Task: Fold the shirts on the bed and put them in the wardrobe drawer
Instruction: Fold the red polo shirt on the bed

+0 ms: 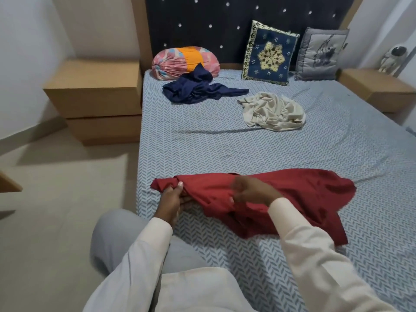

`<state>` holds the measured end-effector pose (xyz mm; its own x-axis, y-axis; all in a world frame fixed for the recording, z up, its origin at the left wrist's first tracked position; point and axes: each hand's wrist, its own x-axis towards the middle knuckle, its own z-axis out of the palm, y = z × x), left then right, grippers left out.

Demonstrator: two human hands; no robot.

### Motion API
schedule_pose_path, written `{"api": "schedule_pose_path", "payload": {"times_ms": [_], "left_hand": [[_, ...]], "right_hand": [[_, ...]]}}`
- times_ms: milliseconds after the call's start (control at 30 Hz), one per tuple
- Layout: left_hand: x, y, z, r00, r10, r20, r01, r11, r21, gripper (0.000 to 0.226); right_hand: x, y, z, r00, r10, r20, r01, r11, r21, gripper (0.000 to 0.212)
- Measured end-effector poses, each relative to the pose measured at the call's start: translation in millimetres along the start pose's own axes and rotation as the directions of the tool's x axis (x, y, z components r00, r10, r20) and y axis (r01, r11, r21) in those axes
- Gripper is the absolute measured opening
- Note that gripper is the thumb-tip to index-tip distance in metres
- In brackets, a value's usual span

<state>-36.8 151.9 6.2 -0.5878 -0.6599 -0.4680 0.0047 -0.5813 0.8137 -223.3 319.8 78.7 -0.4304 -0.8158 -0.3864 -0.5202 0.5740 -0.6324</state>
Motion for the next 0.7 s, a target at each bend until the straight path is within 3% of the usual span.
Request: {"api": "schedule_pose_path", "payload": {"times_ms": [67,133,167,233,300,433,500,600,700], "left_hand": [[3.8,2.6,0.2,0.999,0.016,-0.052,-0.022,0.994,-0.107,0.017],[6.9,4.3,-0.8,0.996,0.04,-0.08,-0.054,0.98,-0.189,0.017],[7.9,4.6,-1.0,0.995,0.049,-0.09,-0.067,0.976,-0.208,0.018],[9.5,4.4,-1.4,0.99,0.07,-0.119,-0.093,0.975,-0.2,0.023],[13.1,4.3,-4.6,0.985,0.09,-0.15,-0.116,0.977,-0.177,0.03],[17.4,6.7,-15.4,0.972,0.053,-0.231,-0.095,0.98,-0.174,0.032],[17.3,9.9,-19.5,0.955,0.025,-0.295,-0.099,0.966,-0.238,0.023],[15.5,36.1,-40.0,0.93,0.035,-0.365,-0.178,0.913,-0.366,0.018],[-2.3,91.4,-65.0,0.899,0.199,-0.391,-0.366,0.832,-0.417,0.026]], "right_hand": [[-10.0,27.2,9.9,0.974,0.129,0.187,-0.097,0.981,-0.169,0.06],[-9.9,50.1,29.3,0.969,0.208,0.137,-0.14,0.91,-0.39,0.091],[-6.8,59.3,39.5,0.979,0.197,0.057,-0.158,0.902,-0.402,0.092],[-0.1,66.6,47.4,0.987,0.146,-0.069,-0.16,0.945,-0.285,0.075],[4.4,66.8,41.4,0.989,0.128,-0.074,-0.138,0.979,-0.15,0.054],[-4.6,39.8,24.1,0.97,0.064,0.233,-0.064,0.998,-0.008,0.024],[-10.2,23.3,20.8,0.953,0.047,0.3,-0.079,0.992,0.097,0.011],[-17.0,-0.1,27.1,0.906,-0.019,0.423,-0.179,0.888,0.424,0.023],[-18.8,-40.2,31.6,0.877,-0.194,0.439,-0.157,0.748,0.645,0.031]]}}
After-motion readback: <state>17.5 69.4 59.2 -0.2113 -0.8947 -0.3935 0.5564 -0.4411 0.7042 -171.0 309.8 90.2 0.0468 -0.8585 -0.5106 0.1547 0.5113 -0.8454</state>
